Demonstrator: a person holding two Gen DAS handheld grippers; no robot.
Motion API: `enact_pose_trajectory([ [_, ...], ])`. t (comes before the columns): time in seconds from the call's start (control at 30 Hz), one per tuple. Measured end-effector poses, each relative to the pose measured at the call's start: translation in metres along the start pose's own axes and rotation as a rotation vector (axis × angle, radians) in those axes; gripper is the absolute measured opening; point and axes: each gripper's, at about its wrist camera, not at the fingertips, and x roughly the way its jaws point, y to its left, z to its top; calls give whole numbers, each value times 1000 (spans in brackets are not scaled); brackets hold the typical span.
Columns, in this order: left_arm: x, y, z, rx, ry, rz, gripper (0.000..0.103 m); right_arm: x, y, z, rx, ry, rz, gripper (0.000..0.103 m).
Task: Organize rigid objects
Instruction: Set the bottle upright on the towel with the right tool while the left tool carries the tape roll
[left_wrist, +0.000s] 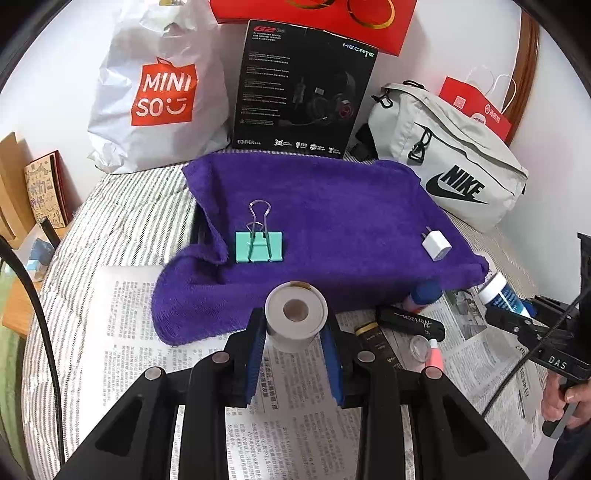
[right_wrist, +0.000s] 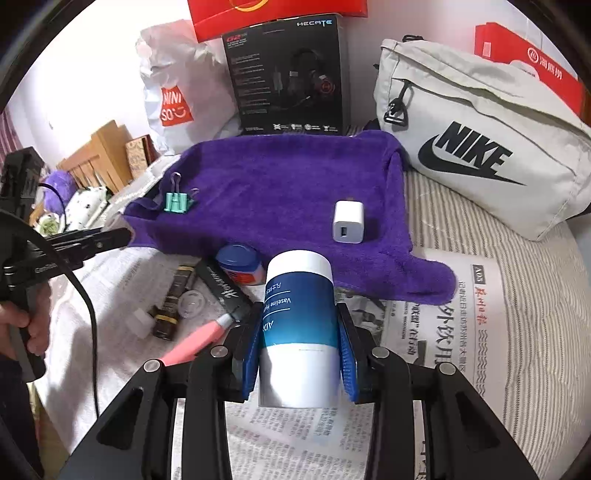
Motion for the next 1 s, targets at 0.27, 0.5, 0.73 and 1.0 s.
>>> enact_pose_trajectory([
  [0.27, -1, 1, 7, 5, -3, 3, 29, -15, 6, 10, -15, -28, 10, 36],
  [0.5, -2, 4, 14, -6, -11, -3, 29, -6, 10, 36, -33, -39, 10, 36],
  [0.73, 3, 8, 22, -14, -7, -8, 29, 29, 7, 66, -20, -11, -9, 36],
  [1.0, 11, 15, 24, -21, 7, -7, 29, 74, -1, 91, -3, 34, -29, 36],
])
